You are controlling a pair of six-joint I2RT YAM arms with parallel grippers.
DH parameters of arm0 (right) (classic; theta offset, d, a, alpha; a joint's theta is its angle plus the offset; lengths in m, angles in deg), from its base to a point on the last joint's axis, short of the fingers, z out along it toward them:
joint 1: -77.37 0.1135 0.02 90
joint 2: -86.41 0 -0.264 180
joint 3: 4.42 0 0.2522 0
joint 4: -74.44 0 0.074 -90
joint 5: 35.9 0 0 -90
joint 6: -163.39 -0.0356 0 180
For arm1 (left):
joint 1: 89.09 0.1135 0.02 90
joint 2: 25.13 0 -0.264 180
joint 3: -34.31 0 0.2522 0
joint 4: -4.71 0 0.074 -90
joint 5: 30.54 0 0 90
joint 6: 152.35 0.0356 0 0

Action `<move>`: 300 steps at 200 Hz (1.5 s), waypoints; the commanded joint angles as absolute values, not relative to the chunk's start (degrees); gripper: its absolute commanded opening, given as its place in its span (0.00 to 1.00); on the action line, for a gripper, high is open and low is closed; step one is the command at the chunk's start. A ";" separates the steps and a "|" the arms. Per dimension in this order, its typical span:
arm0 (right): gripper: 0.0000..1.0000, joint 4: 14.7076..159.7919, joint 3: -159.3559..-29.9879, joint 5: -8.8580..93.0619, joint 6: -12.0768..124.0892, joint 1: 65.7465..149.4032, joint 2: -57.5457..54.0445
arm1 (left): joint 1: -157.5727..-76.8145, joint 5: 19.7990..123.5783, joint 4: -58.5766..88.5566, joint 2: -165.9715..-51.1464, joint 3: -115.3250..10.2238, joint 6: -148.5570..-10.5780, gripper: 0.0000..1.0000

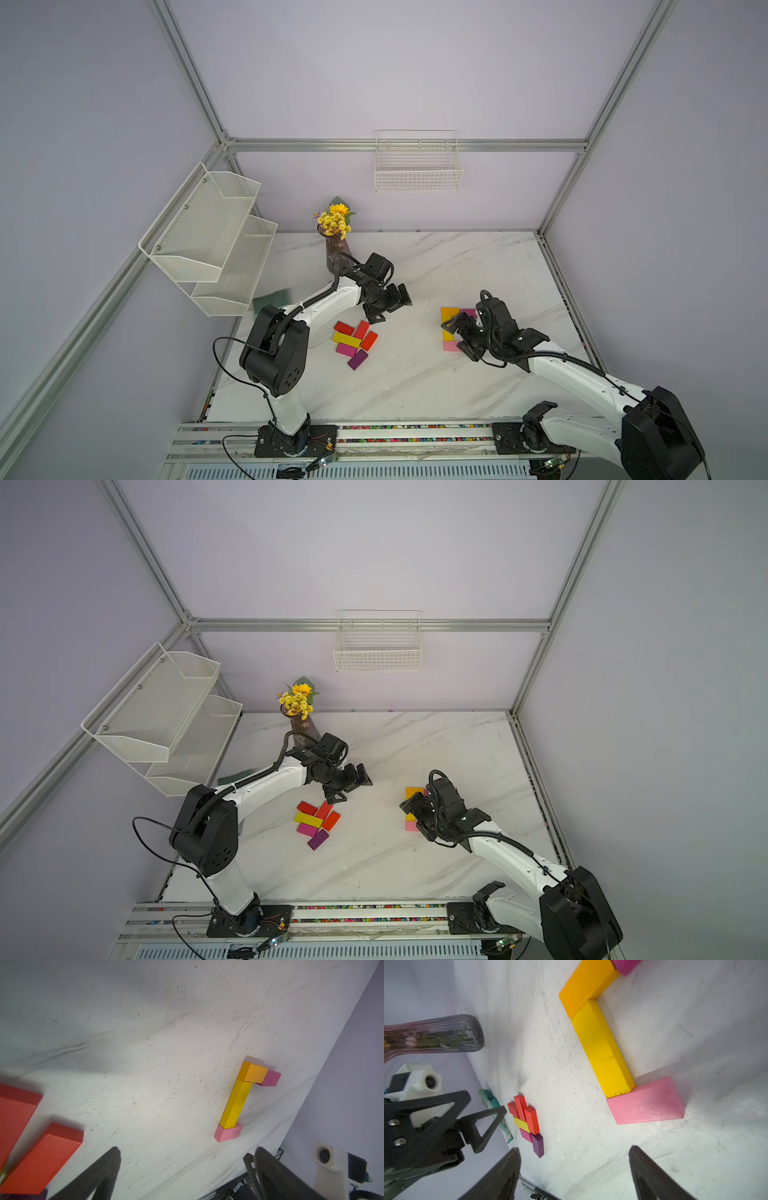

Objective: Assemble the letter c with building blocks
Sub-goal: Assemble the building block at the center of the board, then pick up the building block from the center of the board.

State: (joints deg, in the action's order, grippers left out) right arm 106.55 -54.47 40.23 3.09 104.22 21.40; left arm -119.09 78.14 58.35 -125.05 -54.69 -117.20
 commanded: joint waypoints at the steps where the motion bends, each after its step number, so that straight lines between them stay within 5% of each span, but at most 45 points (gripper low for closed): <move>1: 0.84 112.56 -58.63 40.83 5.41 102.30 21.72 | -118.35 78.18 57.96 -120.57 -52.90 -116.36 1.00; 91: 0.97 123.26 -70.22 39.52 10.39 101.67 18.31 | -116.35 75.04 58.06 -110.87 -41.68 -117.52 1.00; 225: 0.97 134.57 -86.55 33.59 15.27 101.67 10.82 | -115.99 65.35 65.59 -90.09 -22.09 -129.71 1.00; 300: 0.97 134.63 -86.40 27.79 15.84 101.38 12.13 | -118.45 60.30 61.70 -98.05 -21.53 -125.31 1.00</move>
State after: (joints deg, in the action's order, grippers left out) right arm 133.26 -85.88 30.68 15.35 101.80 11.54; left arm -118.04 63.45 63.62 -95.00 -20.29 -128.39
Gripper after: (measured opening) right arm 0.973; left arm 0.998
